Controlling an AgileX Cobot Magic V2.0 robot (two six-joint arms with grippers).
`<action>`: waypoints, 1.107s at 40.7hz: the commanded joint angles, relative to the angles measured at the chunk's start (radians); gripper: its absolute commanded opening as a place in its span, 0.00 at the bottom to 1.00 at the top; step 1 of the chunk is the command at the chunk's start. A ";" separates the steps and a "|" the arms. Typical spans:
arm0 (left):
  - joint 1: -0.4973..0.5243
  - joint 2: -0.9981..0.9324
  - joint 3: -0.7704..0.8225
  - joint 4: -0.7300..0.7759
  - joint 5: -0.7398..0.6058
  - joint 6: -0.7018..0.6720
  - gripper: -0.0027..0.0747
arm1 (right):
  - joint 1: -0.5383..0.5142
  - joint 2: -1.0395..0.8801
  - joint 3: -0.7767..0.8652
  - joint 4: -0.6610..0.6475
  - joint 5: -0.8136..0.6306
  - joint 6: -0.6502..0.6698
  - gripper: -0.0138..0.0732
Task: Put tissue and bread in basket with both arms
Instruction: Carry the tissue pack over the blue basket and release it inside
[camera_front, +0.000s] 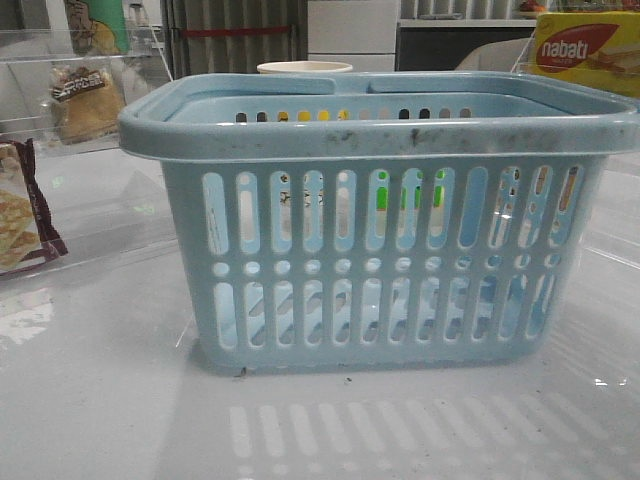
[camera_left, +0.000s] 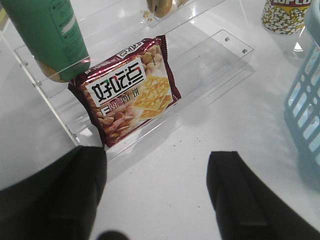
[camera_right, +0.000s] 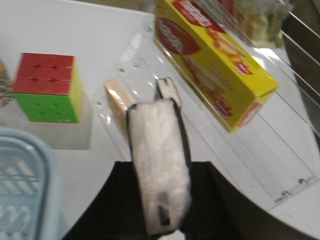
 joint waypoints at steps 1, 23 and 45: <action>0.001 0.000 -0.031 -0.003 -0.078 -0.003 0.67 | 0.080 -0.080 -0.036 0.012 -0.024 0.000 0.39; 0.001 0.000 -0.031 -0.003 -0.080 -0.003 0.67 | 0.483 0.068 0.082 0.101 -0.049 0.000 0.46; 0.001 0.000 -0.031 -0.005 -0.054 -0.003 0.67 | 0.483 0.020 0.129 0.107 -0.133 -0.001 0.83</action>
